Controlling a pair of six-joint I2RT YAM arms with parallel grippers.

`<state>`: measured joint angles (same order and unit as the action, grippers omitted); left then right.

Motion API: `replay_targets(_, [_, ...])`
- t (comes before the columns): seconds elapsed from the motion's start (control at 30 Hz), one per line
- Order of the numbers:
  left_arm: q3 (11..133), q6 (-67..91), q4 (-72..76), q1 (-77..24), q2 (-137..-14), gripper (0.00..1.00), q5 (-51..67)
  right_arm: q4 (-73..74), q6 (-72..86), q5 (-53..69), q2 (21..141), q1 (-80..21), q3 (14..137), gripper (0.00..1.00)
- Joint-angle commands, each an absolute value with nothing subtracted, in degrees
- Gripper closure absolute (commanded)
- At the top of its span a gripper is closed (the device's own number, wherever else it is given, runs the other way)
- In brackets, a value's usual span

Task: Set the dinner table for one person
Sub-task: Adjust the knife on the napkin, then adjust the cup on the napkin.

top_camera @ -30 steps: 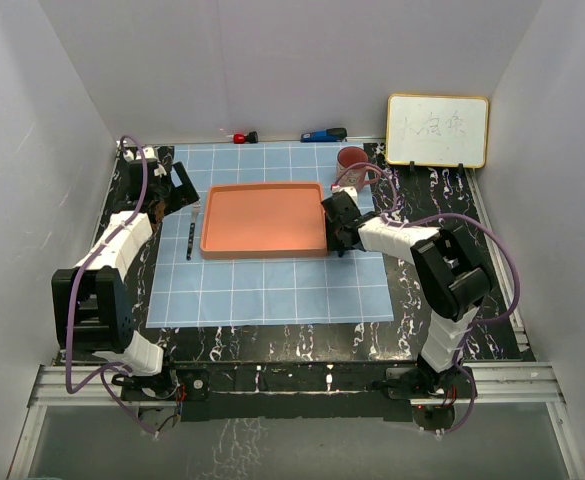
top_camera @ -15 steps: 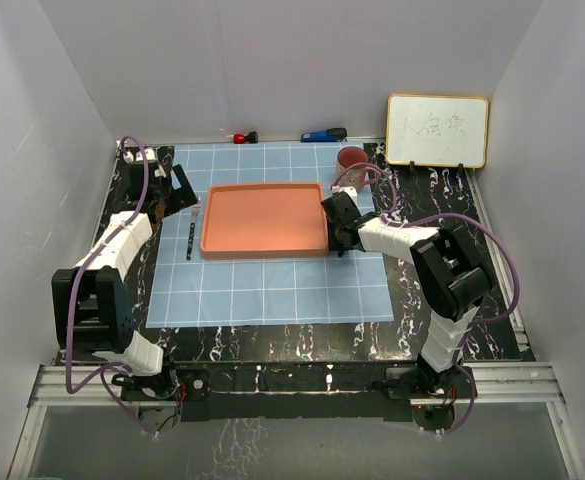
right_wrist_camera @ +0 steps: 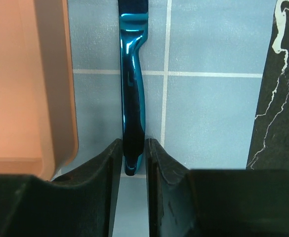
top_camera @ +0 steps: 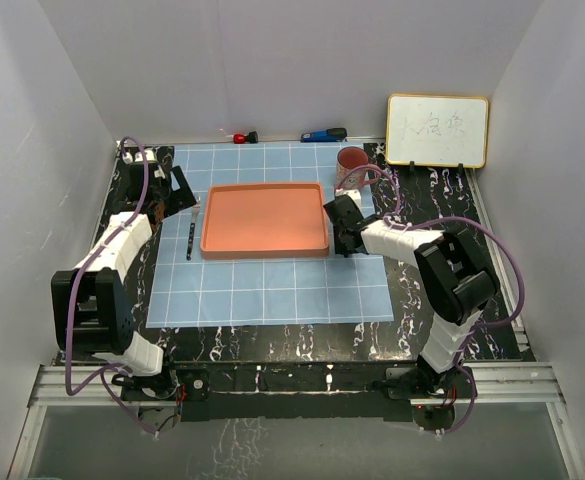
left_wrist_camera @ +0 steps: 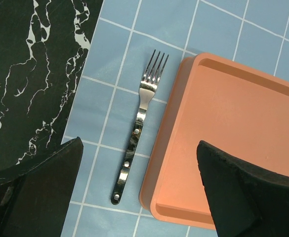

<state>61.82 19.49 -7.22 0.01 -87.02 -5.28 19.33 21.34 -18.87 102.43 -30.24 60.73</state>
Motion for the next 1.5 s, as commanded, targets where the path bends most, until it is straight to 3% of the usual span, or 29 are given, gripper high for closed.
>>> replay_targets(0.0, [61.61, 18.90, -7.85, -0.24, -83.80, 0.01, -6.28, 21.34, 21.10, -19.90, 100.48, -29.80, 59.42, 0.78])
replay_targets(0.37, [61.79, 18.81, -7.95, -0.22, -84.45, 0.01, -6.47, 21.95, 21.10, -18.70, 101.24, -29.78, 60.04, 0.77])
replay_targets(0.47, [62.13, 18.74, -8.38, -0.26, -84.84, 0.01, -6.47, 23.24, 22.21, -20.51, 101.62, -29.82, 60.61, 0.63])
replay_targets(0.6, [62.23, 18.64, -8.53, -0.18, -84.54, 0.01, -6.61, 24.39, 22.38, -22.58, 100.64, -29.75, 61.70, 0.55])
replay_targets(1.13, [62.78, 18.44, -9.34, -0.23, -84.34, 0.01, -6.37, 27.33, 13.20, -19.71, 94.54, -29.66, 79.46, 0.52])
replay_targets(1.47, [62.10, 19.16, -8.18, -0.23, -86.02, 0.01, -2.55, 25.71, 1.68, -15.32, 111.92, -24.44, 99.82, 0.51])
